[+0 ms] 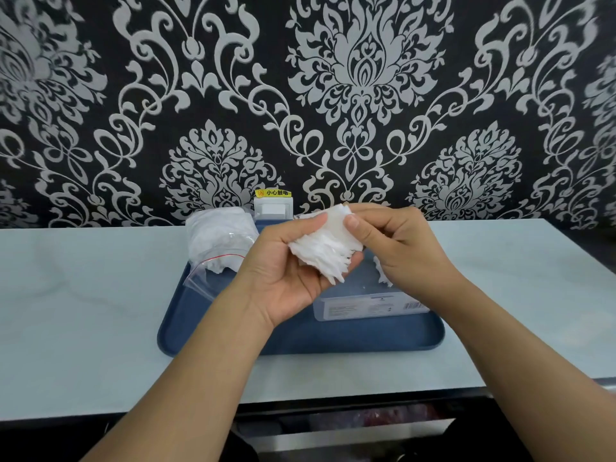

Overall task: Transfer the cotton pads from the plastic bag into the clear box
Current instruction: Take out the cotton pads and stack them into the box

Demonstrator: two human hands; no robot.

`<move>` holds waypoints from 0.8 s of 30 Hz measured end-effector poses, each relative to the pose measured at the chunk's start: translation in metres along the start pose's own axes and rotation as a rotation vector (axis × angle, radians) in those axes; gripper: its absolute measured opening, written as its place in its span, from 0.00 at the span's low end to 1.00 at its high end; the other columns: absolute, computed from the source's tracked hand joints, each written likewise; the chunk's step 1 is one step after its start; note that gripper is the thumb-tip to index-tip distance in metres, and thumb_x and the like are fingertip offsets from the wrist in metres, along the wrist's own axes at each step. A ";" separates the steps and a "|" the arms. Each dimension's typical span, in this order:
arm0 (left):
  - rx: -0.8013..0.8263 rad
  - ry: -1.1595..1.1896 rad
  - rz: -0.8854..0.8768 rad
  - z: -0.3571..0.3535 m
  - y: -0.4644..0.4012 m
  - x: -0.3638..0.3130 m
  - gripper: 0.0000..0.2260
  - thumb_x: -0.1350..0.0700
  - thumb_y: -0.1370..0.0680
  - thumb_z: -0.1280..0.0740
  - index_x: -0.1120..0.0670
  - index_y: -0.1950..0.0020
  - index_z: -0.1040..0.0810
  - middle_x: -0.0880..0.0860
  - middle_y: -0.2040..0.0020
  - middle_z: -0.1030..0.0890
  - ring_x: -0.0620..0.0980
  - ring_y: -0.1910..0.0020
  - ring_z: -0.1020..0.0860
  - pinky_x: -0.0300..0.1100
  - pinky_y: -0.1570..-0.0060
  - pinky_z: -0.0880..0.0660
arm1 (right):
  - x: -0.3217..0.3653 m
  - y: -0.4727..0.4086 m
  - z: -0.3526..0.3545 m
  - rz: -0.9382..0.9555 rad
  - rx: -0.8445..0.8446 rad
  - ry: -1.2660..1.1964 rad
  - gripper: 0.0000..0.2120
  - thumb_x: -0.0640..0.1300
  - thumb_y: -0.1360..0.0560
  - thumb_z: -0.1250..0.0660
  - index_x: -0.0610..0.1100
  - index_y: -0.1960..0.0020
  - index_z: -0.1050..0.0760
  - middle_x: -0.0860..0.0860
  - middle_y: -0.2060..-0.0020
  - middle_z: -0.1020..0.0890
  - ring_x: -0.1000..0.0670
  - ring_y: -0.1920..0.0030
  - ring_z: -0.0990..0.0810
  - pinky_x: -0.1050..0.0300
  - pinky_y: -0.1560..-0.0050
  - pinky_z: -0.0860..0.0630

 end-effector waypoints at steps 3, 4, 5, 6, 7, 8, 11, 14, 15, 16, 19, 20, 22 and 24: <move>0.001 -0.017 -0.002 0.000 0.001 0.000 0.10 0.62 0.29 0.30 0.65 0.53 0.13 0.63 0.47 0.16 0.60 0.50 0.16 0.55 0.42 0.21 | 0.002 0.001 -0.001 0.000 0.010 0.027 0.10 0.37 0.19 0.35 0.38 0.44 0.16 0.49 0.45 0.14 0.53 0.46 0.16 0.61 0.48 0.20; 0.003 -0.027 -0.001 0.000 0.001 0.000 0.10 0.62 0.29 0.30 0.65 0.53 0.13 0.64 0.47 0.16 0.60 0.50 0.16 0.55 0.43 0.19 | 0.003 0.002 -0.001 -0.006 0.013 0.025 0.09 0.36 0.20 0.33 0.38 0.43 0.16 0.48 0.46 0.14 0.53 0.47 0.16 0.60 0.51 0.19; 0.003 -0.039 0.000 -0.001 0.001 0.000 0.10 0.61 0.28 0.30 0.65 0.53 0.13 0.64 0.48 0.16 0.59 0.51 0.15 0.54 0.45 0.18 | 0.003 0.003 -0.002 -0.004 0.005 0.040 0.09 0.35 0.21 0.32 0.39 0.44 0.16 0.48 0.46 0.15 0.52 0.47 0.16 0.57 0.51 0.18; -0.006 -0.050 -0.004 -0.003 0.001 0.000 0.10 0.60 0.28 0.30 0.65 0.54 0.13 0.64 0.50 0.15 0.59 0.53 0.15 0.53 0.48 0.17 | 0.002 0.003 -0.002 0.008 -0.020 0.073 0.09 0.35 0.23 0.30 0.40 0.44 0.15 0.49 0.46 0.15 0.52 0.46 0.16 0.56 0.51 0.18; -0.021 -0.061 -0.012 -0.004 0.000 0.000 0.11 0.58 0.29 0.29 0.65 0.54 0.13 0.63 0.51 0.15 0.58 0.53 0.15 0.52 0.49 0.16 | 0.001 0.003 -0.003 0.025 -0.052 0.111 0.09 0.34 0.24 0.29 0.41 0.46 0.15 0.49 0.46 0.15 0.52 0.46 0.16 0.56 0.50 0.18; -0.035 -0.076 -0.024 -0.004 -0.001 0.001 0.12 0.56 0.29 0.29 0.64 0.53 0.14 0.63 0.50 0.15 0.57 0.53 0.15 0.51 0.48 0.17 | 0.000 0.003 -0.005 0.041 -0.084 0.144 0.09 0.34 0.25 0.28 0.41 0.47 0.14 0.50 0.47 0.15 0.52 0.47 0.16 0.57 0.51 0.19; -0.039 -0.146 -0.040 -0.005 -0.003 0.002 0.18 0.52 0.28 0.30 0.63 0.45 0.16 0.60 0.49 0.15 0.54 0.51 0.17 0.48 0.41 0.23 | 0.000 0.002 -0.012 0.044 -0.147 0.181 0.10 0.30 0.29 0.28 0.40 0.51 0.13 0.50 0.50 0.14 0.54 0.52 0.16 0.56 0.53 0.19; -0.046 -0.139 -0.054 -0.003 -0.004 0.003 0.12 0.54 0.28 0.31 0.60 0.53 0.12 0.58 0.52 0.14 0.53 0.51 0.18 0.48 0.37 0.26 | 0.001 0.002 -0.019 0.014 -0.189 0.181 0.12 0.29 0.29 0.30 0.42 0.51 0.13 0.53 0.52 0.14 0.59 0.56 0.19 0.62 0.55 0.22; -0.048 -0.130 -0.063 -0.003 -0.004 0.003 0.11 0.54 0.29 0.30 0.59 0.55 0.12 0.58 0.53 0.14 0.53 0.51 0.17 0.49 0.36 0.26 | 0.002 0.002 -0.022 -0.004 -0.191 0.165 0.12 0.29 0.28 0.30 0.42 0.51 0.13 0.53 0.52 0.14 0.61 0.57 0.19 0.63 0.56 0.22; -0.059 -0.115 -0.068 -0.004 -0.004 0.003 0.09 0.55 0.29 0.30 0.58 0.58 0.12 0.58 0.54 0.14 0.54 0.52 0.17 0.49 0.37 0.26 | 0.001 0.002 -0.024 -0.023 -0.193 0.149 0.11 0.30 0.28 0.30 0.42 0.51 0.13 0.52 0.52 0.14 0.60 0.57 0.18 0.62 0.56 0.22; -0.113 -0.112 -0.091 -0.005 -0.005 0.004 0.10 0.55 0.27 0.30 0.56 0.64 0.12 0.57 0.58 0.14 0.52 0.58 0.15 0.47 0.45 0.21 | -0.001 0.001 -0.027 -0.089 -0.199 0.099 0.08 0.33 0.24 0.31 0.40 0.51 0.13 0.49 0.53 0.13 0.47 0.54 0.15 0.47 0.53 0.18; -0.140 -0.114 -0.103 -0.005 -0.005 0.004 0.11 0.55 0.24 0.31 0.57 0.64 0.12 0.56 0.58 0.13 0.52 0.59 0.15 0.46 0.49 0.20 | 0.001 0.001 -0.027 -0.092 -0.175 0.091 0.08 0.35 0.22 0.32 0.40 0.52 0.13 0.48 0.53 0.13 0.44 0.52 0.16 0.44 0.52 0.19; -0.211 -0.081 -0.148 -0.004 -0.007 0.005 0.09 0.56 0.21 0.31 0.59 0.54 0.14 0.57 0.56 0.14 0.52 0.58 0.15 0.45 0.52 0.18 | 0.006 0.002 -0.028 -0.083 -0.073 0.078 0.10 0.43 0.19 0.35 0.41 0.48 0.15 0.48 0.46 0.15 0.47 0.46 0.18 0.44 0.44 0.22; -0.260 -0.028 -0.163 -0.002 -0.008 0.005 0.11 0.54 0.20 0.31 0.61 0.44 0.18 0.60 0.49 0.14 0.56 0.50 0.15 0.49 0.44 0.19 | 0.007 0.006 -0.030 -0.155 0.038 0.082 0.26 0.57 0.23 0.34 0.48 0.27 0.28 0.54 0.29 0.26 0.57 0.31 0.28 0.51 0.30 0.29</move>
Point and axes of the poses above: each hand's wrist, its own y-axis away from the middle knuckle, its own z-axis out of the back of the hand, x = y × z, the point moved 1 cm from there along -y, towards the middle knuckle
